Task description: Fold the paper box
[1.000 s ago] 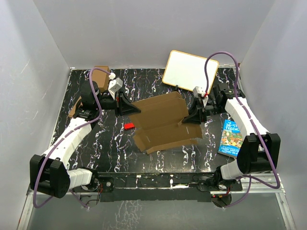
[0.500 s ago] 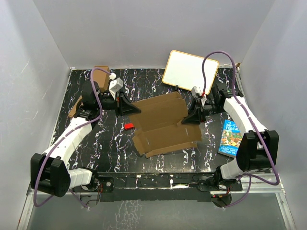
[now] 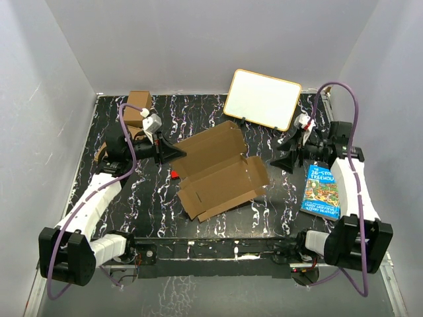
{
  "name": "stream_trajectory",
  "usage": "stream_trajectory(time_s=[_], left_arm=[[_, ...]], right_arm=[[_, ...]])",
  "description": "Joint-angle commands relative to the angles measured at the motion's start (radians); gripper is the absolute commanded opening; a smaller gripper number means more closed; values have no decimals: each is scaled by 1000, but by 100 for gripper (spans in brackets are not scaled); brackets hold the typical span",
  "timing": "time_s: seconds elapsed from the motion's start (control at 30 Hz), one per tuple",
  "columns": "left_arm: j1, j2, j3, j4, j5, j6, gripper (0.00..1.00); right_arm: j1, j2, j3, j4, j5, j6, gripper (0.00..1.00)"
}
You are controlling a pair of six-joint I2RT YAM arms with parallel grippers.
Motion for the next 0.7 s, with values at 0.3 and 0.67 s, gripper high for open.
stream_trajectory(time_s=[0.3,0.67], left_arm=[[33,-84,-68,16,-154,-3,0],[36,-147,-157,87,-301,-125,0]], right_arm=[[-102,-4,-412,925,203,962,47],[-100,164,-544,1141,103,1204,40]])
